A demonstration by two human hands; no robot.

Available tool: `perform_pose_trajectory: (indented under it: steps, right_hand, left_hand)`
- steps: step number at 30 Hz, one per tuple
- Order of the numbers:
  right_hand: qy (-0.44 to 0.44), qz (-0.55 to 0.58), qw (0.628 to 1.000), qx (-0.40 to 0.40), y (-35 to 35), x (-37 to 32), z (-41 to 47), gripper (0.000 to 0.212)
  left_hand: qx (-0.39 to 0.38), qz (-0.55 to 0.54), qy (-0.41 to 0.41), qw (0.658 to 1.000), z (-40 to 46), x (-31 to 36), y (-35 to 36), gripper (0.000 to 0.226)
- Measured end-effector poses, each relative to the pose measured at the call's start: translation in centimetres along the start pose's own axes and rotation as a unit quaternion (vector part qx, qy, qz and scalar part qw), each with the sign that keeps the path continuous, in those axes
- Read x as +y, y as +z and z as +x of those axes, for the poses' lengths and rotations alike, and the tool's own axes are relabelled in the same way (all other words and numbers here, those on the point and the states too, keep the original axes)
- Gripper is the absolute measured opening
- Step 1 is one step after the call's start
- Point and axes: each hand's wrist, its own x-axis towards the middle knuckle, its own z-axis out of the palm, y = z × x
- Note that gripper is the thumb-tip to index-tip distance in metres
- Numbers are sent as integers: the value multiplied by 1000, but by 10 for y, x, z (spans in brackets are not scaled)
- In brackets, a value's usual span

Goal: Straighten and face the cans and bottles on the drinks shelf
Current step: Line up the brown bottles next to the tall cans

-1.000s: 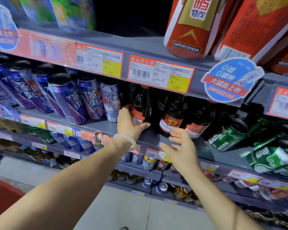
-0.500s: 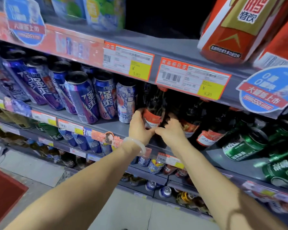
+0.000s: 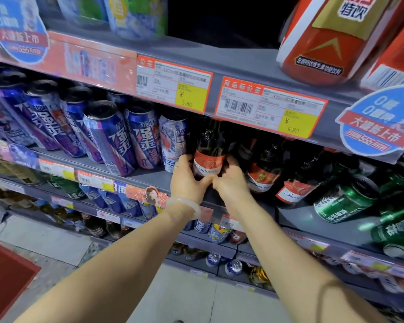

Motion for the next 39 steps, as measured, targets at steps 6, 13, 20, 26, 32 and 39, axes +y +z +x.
perform_pose_trajectory:
  steps: [6, 13, 20, 26, 32, 39]
  right_hand:
    - [-16, -56, 998, 6, -28, 11, -51, 55]
    - [-60, -76, 982, 160, -61, 34, -70, 64]
    - [-27, -127, 979, 159, -68, 14, -53, 64]
    - [-46, -97, 982, 154, -69, 13, -50, 53]
    - [-57, -57, 992, 98, -62, 15, -43, 56]
    - [-87, -36, 995, 42, -68, 15, -45, 64]
  left_hand:
    - [28, 10, -1, 1000, -27, 3, -7, 52]
    - [-136, 14, 107, 985, -54, 22, 24, 65]
    - [-163, -37, 73, 983, -36, 44, 62, 64]
    - [-127, -43, 72, 988, -29, 37, 66, 64]
    - [-68, -48, 81, 993, -38, 32, 53, 49]
    - [51, 7, 102, 993, -63, 20, 25, 61]
